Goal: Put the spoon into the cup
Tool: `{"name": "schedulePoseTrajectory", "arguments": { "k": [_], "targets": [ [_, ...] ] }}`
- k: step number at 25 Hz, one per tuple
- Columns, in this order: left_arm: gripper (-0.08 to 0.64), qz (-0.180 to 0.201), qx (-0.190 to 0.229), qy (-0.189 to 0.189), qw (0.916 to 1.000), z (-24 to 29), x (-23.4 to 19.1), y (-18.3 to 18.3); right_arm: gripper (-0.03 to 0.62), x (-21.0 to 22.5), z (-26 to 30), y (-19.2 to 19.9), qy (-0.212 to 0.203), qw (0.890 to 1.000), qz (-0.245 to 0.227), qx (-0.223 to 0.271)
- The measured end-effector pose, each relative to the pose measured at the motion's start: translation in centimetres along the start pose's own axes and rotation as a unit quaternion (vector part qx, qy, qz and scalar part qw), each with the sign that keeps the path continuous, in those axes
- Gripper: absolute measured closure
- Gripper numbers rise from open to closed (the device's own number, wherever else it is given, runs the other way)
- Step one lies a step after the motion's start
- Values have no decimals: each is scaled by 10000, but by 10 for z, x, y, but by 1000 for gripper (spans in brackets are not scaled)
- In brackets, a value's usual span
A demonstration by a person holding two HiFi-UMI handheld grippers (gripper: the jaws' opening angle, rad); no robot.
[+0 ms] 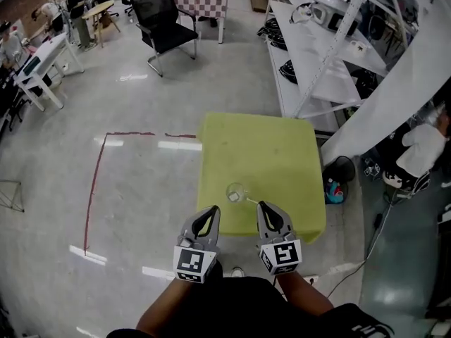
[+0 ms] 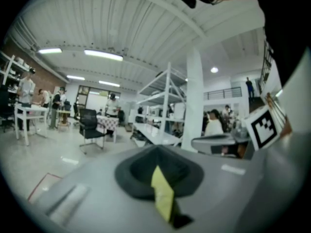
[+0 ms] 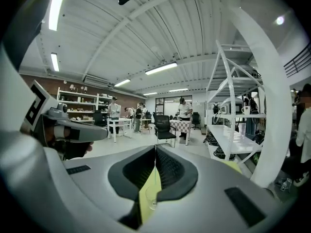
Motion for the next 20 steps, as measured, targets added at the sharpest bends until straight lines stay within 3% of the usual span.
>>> {"name": "schedulePoseTrajectory", "arguments": {
  "k": [7, 10, 16, 20],
  "targets": [
    [554, -22, -287, 123, 9995, 12, -54, 18, 580, -20, 28, -2, 205, 9994, -108, -257],
    [554, 62, -333, 104, 9994, 17, -65, 27, 581, -27, 34, -7, 219, 9993, -163, -261],
    [554, -272, -396, -72, 9988, 26, -84, 32, 580, -29, 45, -8, 155, 9991, -225, -315],
    [554, -254, -454, -124, 9986, 37, -89, 35, 580, -27, 54, 4, 95, 9990, -183, -403]
  ]
}}
Point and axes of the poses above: the fingertips, and each gripper's own axes: z forward along the fingers, x to its right, y out of its underside, the point moved 9 cm from there along -z, backward along the fingers, and after that the axes turned 3 degrees about z, right-handed, at the moved point
